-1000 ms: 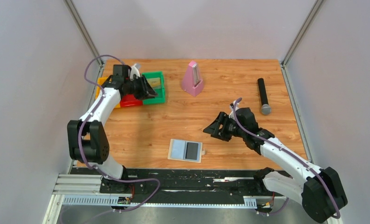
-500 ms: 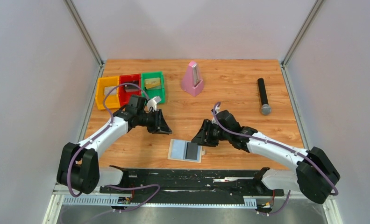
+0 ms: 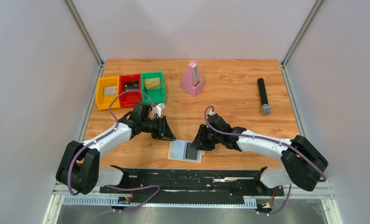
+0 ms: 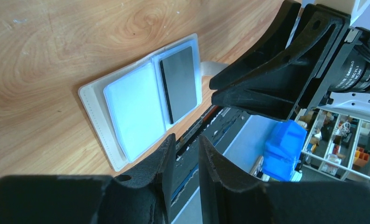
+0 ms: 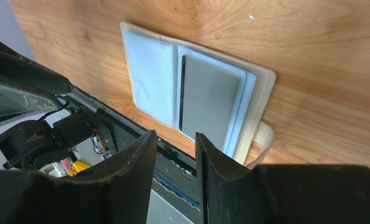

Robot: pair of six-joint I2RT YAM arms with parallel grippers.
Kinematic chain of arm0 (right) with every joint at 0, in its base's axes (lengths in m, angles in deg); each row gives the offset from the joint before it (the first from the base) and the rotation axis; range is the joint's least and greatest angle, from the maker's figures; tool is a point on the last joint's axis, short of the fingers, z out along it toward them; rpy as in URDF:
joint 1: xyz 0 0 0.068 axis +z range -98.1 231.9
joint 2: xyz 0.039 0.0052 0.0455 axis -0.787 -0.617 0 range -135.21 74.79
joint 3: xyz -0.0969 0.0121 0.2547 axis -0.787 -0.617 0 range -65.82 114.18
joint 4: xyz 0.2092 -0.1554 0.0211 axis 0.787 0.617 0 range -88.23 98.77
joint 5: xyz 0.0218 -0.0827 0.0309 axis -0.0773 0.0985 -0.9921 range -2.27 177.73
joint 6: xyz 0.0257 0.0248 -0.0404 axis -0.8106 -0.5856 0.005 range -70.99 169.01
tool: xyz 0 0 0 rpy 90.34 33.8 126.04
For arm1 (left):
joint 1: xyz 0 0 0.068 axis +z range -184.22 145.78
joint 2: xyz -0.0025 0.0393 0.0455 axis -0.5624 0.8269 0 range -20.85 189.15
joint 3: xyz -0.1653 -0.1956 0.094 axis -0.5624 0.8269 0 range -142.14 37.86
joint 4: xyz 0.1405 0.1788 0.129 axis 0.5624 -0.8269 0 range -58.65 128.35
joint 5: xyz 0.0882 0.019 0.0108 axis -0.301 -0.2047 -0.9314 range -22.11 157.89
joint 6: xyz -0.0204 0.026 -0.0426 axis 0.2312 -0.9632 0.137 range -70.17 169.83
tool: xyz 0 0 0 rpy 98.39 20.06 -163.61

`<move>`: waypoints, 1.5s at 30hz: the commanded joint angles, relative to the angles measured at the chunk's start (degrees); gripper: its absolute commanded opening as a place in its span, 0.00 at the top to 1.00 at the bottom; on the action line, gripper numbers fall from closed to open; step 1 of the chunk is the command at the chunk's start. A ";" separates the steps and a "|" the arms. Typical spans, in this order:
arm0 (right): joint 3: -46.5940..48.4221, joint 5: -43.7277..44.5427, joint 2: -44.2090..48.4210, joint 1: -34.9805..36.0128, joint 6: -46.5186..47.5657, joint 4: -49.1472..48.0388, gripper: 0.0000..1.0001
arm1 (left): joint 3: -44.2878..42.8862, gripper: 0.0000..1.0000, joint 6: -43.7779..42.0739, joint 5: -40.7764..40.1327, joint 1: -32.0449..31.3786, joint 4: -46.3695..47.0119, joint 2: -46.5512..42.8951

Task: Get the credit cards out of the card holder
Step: Remove the credit card from the card holder.

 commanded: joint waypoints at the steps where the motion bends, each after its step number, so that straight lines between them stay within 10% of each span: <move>1: 0.83 1.79 -1.83 0.29 -0.70 -1.51 0.64 | 2.05 0.68 3.25 0.95 -1.87 6.17 0.80; 45: -0.53 5.10 -9.68 0.99 0.49 -1.07 0.73 | 8.97 0.68 13.16 -3.95 -11.58 27.93 17.80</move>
